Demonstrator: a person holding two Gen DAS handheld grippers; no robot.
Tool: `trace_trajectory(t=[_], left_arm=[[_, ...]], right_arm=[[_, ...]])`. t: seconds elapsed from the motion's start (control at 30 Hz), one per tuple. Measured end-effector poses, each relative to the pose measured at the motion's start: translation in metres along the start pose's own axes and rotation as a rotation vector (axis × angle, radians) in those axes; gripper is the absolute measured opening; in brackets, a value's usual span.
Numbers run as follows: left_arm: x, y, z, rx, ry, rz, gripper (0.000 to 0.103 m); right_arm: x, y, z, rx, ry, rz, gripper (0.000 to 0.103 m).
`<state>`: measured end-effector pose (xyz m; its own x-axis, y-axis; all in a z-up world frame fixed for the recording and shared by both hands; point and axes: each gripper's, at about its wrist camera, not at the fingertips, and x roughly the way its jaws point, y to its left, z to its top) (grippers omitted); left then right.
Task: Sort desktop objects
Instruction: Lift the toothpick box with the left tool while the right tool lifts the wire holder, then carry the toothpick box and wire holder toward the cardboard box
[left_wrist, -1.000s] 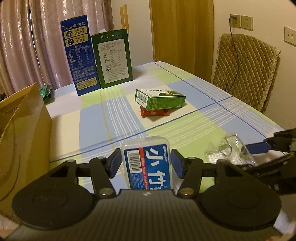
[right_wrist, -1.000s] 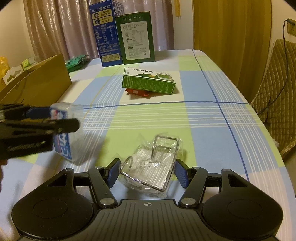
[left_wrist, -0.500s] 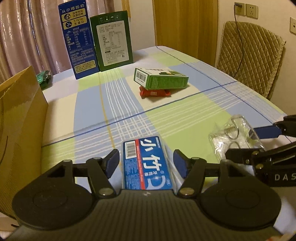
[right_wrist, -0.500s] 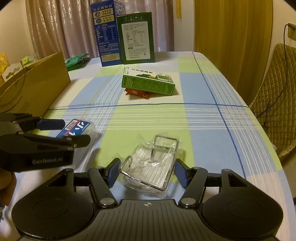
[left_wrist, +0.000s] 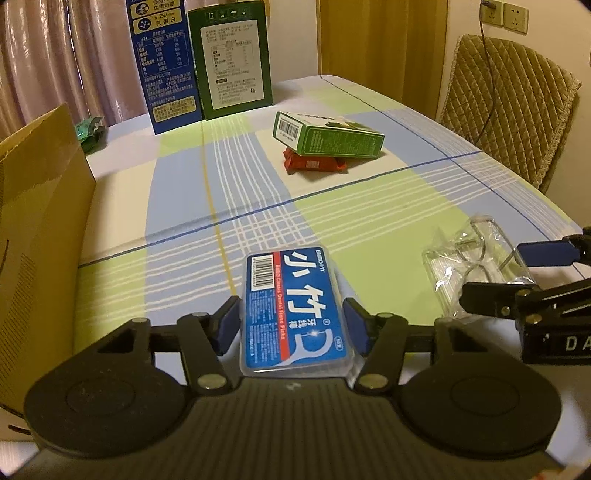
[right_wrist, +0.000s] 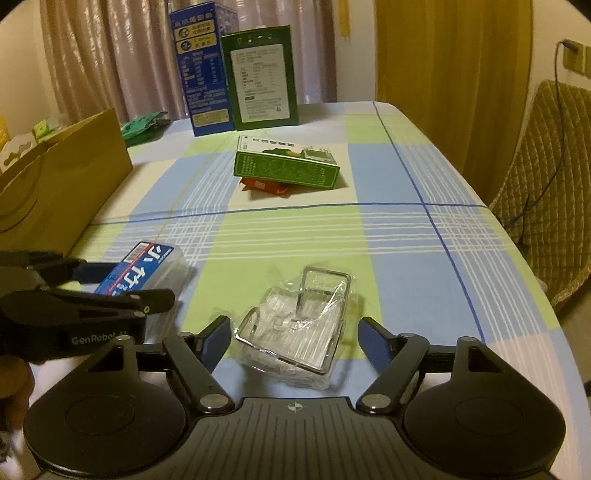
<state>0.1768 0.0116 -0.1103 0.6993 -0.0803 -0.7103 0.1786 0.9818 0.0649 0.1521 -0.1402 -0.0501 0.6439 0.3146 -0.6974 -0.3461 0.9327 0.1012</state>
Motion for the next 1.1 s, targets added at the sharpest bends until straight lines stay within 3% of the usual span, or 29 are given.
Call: trace_trajectory(t=[0.43, 0.47, 0.53, 1.1], left_arm=[[0.002, -0.001, -0.002, -0.015, 0.005, 0.002, 0.055], [0.002, -0.001, -0.002, -0.012, 0.005, 0.002, 0.055], [0.002, 0.000, -0.002, -0.015, 0.006, 0.000, 0.054], [0.000, 0.002, -0.002, -0.038, 0.013, -0.006, 0.052]], right_arm=[[0.006, 0.008, -0.006, 0.038, -0.006, -0.030, 0.073], [0.007, 0.008, -0.006, 0.044, -0.009, -0.030, 0.072], [0.008, 0.008, -0.007, 0.053, -0.005, -0.023, 0.061], [0.004, 0.010, -0.004, 0.018, -0.041, -0.060, 0.057]])
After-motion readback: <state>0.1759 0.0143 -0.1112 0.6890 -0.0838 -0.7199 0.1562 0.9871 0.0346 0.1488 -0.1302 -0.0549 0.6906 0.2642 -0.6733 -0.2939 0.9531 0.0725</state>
